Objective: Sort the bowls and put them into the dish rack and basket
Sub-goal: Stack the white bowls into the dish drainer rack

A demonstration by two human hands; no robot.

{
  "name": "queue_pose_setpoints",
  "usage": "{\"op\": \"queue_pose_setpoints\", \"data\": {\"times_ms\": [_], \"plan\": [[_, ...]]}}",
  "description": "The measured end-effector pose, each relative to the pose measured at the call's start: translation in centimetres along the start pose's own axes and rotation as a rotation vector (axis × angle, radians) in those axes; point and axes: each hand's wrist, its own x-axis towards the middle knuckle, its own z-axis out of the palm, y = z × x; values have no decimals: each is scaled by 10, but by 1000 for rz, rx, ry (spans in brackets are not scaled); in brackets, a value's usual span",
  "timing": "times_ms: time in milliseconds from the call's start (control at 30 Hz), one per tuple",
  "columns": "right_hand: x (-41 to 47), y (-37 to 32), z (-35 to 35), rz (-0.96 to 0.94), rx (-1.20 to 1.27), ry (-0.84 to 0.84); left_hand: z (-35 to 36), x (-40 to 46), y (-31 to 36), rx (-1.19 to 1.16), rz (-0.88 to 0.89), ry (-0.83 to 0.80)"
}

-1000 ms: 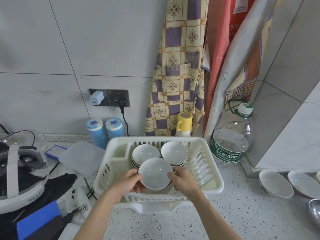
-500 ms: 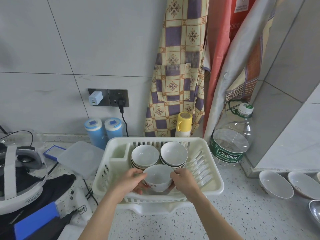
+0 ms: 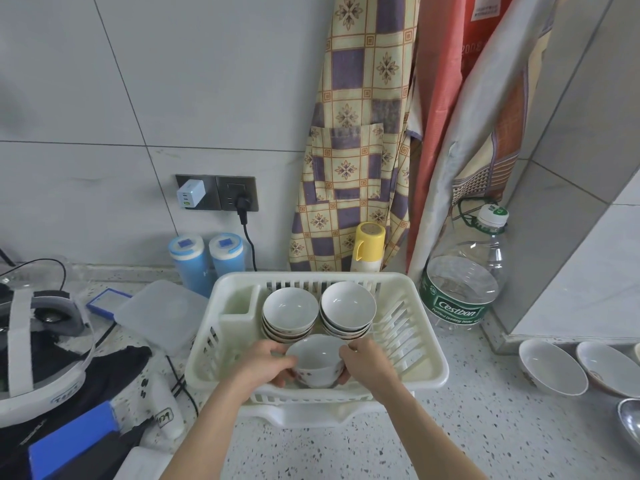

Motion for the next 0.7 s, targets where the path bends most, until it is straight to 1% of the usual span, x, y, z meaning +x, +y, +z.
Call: {"op": "queue_pose_setpoints", "data": {"times_ms": [100,300,400,533,700], "plan": [[0,-1,0,11,-24,0,1,2,0,27,-1,6],[-1,-5,2,30,-134,2,4,9,-5,167,-18,-3],[0,-6,1,26,-195,-19,8,11,-6,278,-36,40],[0,-7,1,18,-308,-52,16,9,-7,525,-17,133],[1,-7,2,27,-337,-73,21,12,-12,570,28,174]]}}
